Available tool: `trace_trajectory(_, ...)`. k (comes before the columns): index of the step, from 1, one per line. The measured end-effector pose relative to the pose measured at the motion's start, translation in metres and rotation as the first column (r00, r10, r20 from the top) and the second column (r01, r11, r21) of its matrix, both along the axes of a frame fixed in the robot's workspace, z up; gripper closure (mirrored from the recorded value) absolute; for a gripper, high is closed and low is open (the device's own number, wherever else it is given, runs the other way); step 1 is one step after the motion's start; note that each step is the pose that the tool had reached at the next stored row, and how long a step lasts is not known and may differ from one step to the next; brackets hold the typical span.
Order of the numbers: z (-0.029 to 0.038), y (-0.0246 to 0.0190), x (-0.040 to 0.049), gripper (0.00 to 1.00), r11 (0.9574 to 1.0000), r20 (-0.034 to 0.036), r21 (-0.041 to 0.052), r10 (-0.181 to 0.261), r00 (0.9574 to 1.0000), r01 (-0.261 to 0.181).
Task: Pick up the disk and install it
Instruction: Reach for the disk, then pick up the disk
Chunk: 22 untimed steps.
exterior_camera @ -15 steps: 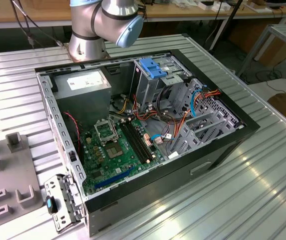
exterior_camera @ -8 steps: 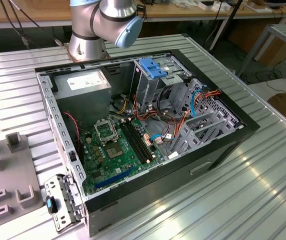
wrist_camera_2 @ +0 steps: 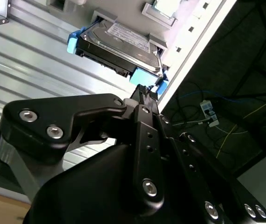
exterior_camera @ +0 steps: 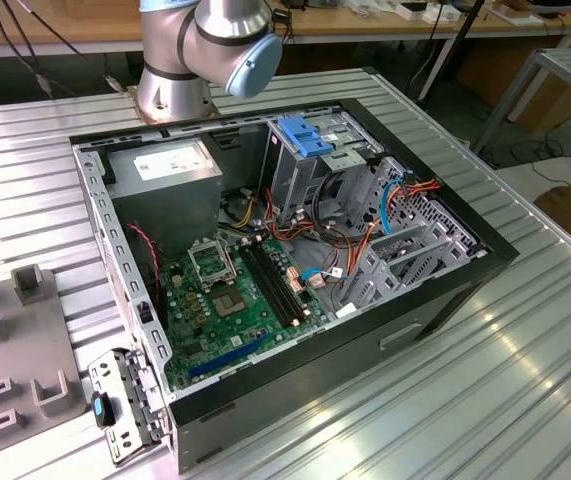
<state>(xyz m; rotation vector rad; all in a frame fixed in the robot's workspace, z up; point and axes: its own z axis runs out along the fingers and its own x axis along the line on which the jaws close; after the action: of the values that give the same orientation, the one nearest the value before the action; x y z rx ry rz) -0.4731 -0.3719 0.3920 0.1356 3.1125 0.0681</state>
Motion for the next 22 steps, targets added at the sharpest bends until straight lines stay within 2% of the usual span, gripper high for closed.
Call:
trace_trajectory(15,0.0000,0.0001,-0.0014,0.89,1.0000,-0.0001,0.0000,0.001,1.0000,-0.001)
trace_trajectory(16,0.0000,0.0001,-0.0014,0.89,1.0000,-0.0001,0.0000,0.006,1.0000,-0.006)
trace_trajectory(18,0.0000,0.0002,-0.0015,0.89,0.9989,0.0000,0.0000,0.047,0.9989,-0.047)
trace_trajectory(19,0.0000,0.0001,-0.0014,0.89,0.9974,0.0000,0.0000,0.072,0.9974,-0.072)
trace_trajectory(20,0.0000,0.0001,-0.0014,0.89,0.9936,-0.0001,0.0000,0.113,0.9936,-0.113)
trace_trajectory(22,0.0000,0.0001,-0.0014,0.89,0.9793,-0.0001,0.0000,0.202,0.9793,-0.202)
